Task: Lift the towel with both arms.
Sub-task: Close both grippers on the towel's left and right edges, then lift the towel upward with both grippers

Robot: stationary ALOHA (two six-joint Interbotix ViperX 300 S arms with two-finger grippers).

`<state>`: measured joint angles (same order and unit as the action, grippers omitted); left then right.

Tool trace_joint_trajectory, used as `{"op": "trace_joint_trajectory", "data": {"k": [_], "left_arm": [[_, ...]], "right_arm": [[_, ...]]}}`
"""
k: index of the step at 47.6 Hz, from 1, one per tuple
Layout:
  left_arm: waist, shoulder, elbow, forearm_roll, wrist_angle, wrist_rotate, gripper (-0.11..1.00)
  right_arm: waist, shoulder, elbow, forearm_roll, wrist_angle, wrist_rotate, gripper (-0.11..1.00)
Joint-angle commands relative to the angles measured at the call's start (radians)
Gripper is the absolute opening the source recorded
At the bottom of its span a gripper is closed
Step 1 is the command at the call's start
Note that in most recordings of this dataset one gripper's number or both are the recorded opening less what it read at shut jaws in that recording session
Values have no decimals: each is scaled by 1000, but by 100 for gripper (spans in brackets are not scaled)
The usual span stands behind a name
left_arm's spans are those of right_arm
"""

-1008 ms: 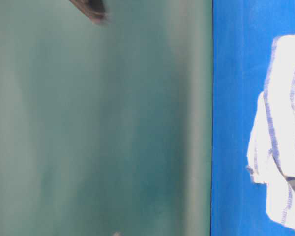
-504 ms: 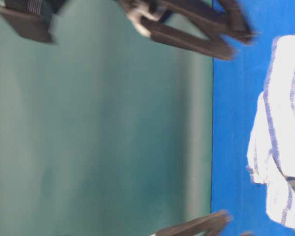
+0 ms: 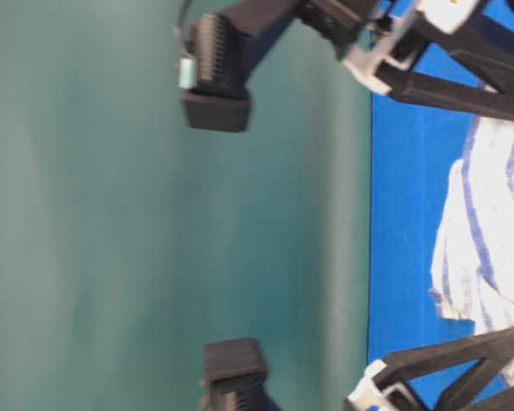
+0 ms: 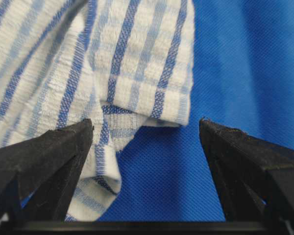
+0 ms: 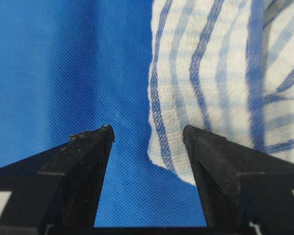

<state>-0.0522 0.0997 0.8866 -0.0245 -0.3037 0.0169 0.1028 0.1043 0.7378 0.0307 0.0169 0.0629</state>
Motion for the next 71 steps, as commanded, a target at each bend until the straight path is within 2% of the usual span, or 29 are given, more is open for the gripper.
{"op": "trace_joint_trajectory", "data": {"k": [1,5,10,14,20,24,27,29,31,40,48,62,71], "left_arm": [[8,9,-20,-2,-20,0,91],[12,41,-23,0,-25,0,87],[12,71,-29,0,-28,0,74],[14,78,-38,0,-28,0,64],[20,75,-35,0,-11,0,41],[23,72,-31,0,17,0,22],[23,69,-34,0,43,0,9],[23,66,-37,0,61,0,4],[23,60,-41,0,78,0,4],[23,-6,-66,0,170,-2,4],[23,-120,-110,0,311,-12,4],[29,-327,-249,2,611,-3,4],[48,-428,-344,3,762,-5,4]], "right_arm": [[-2,12,-23,8,-23,2,63],[-6,31,-26,20,-28,2,63],[-18,41,-26,26,-41,2,63],[-25,46,-26,28,-55,2,63],[-38,48,-28,26,-61,2,58],[-46,46,-28,26,-60,2,41],[-48,44,-28,26,-58,0,22],[-48,44,-28,26,-58,-2,9],[-48,43,-28,25,-58,-2,4],[-48,14,-32,25,-44,-3,4],[-48,-75,-63,14,34,-12,4],[-72,-265,-158,-57,230,-12,4],[-91,-376,-230,-126,370,-12,4]]}}
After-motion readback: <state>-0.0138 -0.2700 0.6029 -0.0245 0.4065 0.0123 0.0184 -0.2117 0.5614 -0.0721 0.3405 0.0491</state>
